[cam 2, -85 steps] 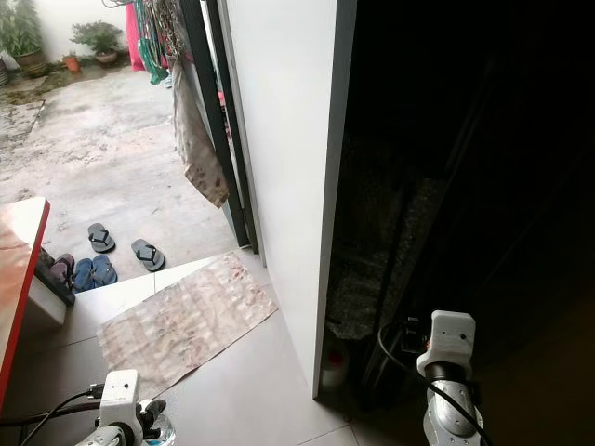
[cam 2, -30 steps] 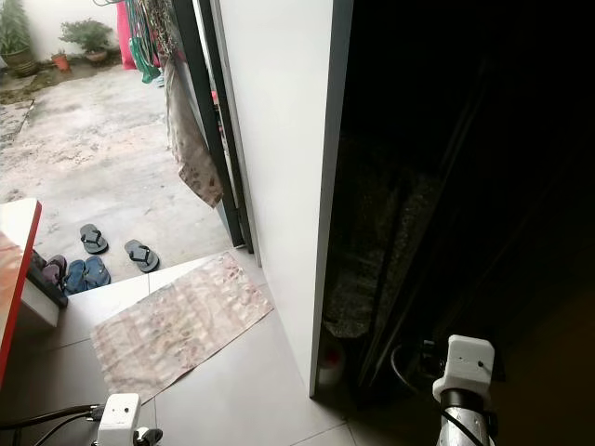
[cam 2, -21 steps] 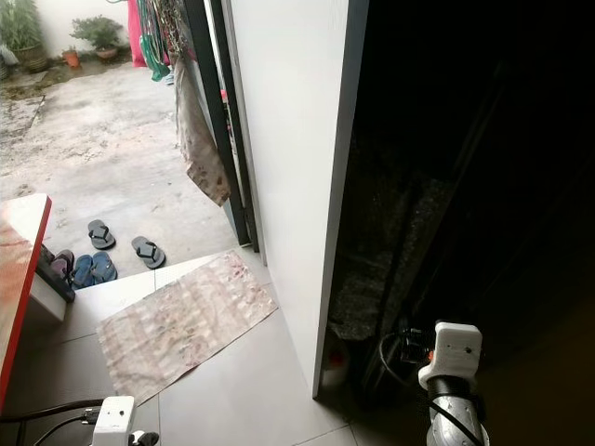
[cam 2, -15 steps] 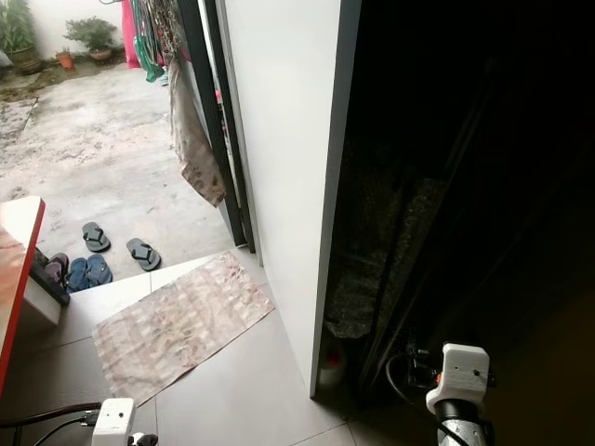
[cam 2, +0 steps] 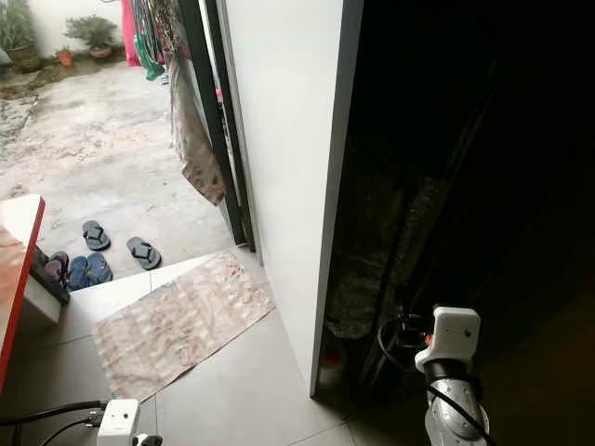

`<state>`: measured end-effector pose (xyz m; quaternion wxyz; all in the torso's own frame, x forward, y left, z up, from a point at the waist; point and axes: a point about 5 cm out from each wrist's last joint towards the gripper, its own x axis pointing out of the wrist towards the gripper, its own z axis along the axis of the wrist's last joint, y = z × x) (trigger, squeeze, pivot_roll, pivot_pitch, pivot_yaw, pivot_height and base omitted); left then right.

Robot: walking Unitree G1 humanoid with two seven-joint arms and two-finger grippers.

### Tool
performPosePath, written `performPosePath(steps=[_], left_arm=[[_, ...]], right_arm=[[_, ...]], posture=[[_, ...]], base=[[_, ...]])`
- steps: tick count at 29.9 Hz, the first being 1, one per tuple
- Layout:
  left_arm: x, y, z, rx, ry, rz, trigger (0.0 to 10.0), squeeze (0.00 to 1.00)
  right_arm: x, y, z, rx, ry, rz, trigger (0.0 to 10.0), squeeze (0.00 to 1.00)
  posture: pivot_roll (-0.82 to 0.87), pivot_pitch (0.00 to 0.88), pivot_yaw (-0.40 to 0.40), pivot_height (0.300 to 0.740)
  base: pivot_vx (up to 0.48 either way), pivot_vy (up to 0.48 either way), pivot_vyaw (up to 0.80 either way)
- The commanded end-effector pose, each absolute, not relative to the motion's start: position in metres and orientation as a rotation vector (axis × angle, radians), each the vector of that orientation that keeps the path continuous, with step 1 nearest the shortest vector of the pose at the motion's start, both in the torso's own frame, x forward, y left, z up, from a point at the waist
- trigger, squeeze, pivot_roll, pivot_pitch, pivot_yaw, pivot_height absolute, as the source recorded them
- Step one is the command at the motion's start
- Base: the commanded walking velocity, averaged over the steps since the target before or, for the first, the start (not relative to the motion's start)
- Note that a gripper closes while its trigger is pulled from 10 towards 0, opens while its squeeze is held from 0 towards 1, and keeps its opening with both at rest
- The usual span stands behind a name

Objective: Restocking fridge

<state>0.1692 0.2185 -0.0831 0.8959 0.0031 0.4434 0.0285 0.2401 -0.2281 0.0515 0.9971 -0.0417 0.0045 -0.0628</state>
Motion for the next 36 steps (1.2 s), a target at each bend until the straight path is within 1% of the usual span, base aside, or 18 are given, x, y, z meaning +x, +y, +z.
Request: performPosePath(steps=[1,2,7,11,14,16,21,23,25,26,31,36], left_arm=[[0.160,0.224,-0.086,0.020,0.950,0.067,10.0,0.00],[0.159,0.226,-0.086,0.021,0.951,0.069,10.0,0.00],[0.155,0.231,-0.086,0.023,0.955,0.075,10.0,0.00],[0.155,0.231,-0.086,0.022,0.957,0.076,10.0,0.00],[0.155,0.228,-0.087,0.019,0.956,0.075,10.0,0.00],[0.160,0.221,-0.087,0.019,0.952,0.066,10.0,0.00],[0.163,0.218,-0.086,0.018,0.946,0.063,10.0,0.00],[0.163,0.218,-0.086,0.020,0.944,0.062,10.0,0.00],[0.163,0.218,-0.086,0.020,0.943,0.061,10.0,0.00],[0.163,0.218,-0.086,0.020,0.943,0.061,10.0,0.00],[0.161,0.222,-0.086,0.020,0.942,0.063,10.0,0.00],[0.157,0.228,-0.086,0.019,0.946,0.066,10.0,0.00]], right_arm=[[0.243,-0.228,0.051,-0.091,0.020,-0.119,10.0,0.44],[0.245,-0.228,0.052,-0.099,0.019,-0.124,10.0,0.00],[0.253,-0.235,0.055,-0.143,0.019,-0.184,10.0,0.00],[0.258,-0.235,0.057,-0.149,0.010,-0.192,10.0,0.00],[0.262,-0.234,0.059,-0.151,0.005,-0.194,10.0,0.00],[0.265,-0.232,0.059,-0.155,0.000,-0.198,10.0,0.00],[0.267,-0.231,0.060,-0.159,-0.003,-0.202,10.0,0.00],[0.267,-0.233,0.060,-0.173,-0.005,-0.225,10.0,0.00],[0.268,-0.242,0.062,-0.205,-0.011,-0.299,10.0,0.00],[0.268,-0.242,0.062,-0.205,-0.011,-0.299,10.0,0.00],[0.271,-0.249,0.066,-0.230,-0.024,-0.363,10.0,0.00],[0.271,-0.251,0.066,-0.238,-0.026,-0.378,10.0,0.00]], posture=[[-0.09,0.042,0.008,0.740],[-0.09,0.043,0.008,0.740],[-0.08,0.044,0.007,0.740],[-0.08,0.042,0.004,0.740],[-0.08,0.041,0.004,0.740],[-0.08,0.040,0.003,0.740],[-0.08,0.038,0.004,0.740],[-0.08,0.038,0.004,0.740],[-0.08,0.034,0.007,0.740],[-0.08,0.034,0.007,0.740],[-0.08,0.027,0.008,0.740],[-0.08,0.032,0.004,0.740]], base=[[0.000,0.000,0.00],[0.000,0.000,0.00],[0.000,0.000,0.00],[0.000,0.000,0.00],[0.000,0.000,0.00],[0.000,0.000,0.00],[0.000,0.000,0.00],[0.000,0.000,0.00],[0.000,0.000,0.00],[0.000,0.000,0.00],[0.000,0.000,0.00],[0.000,0.000,0.00]])
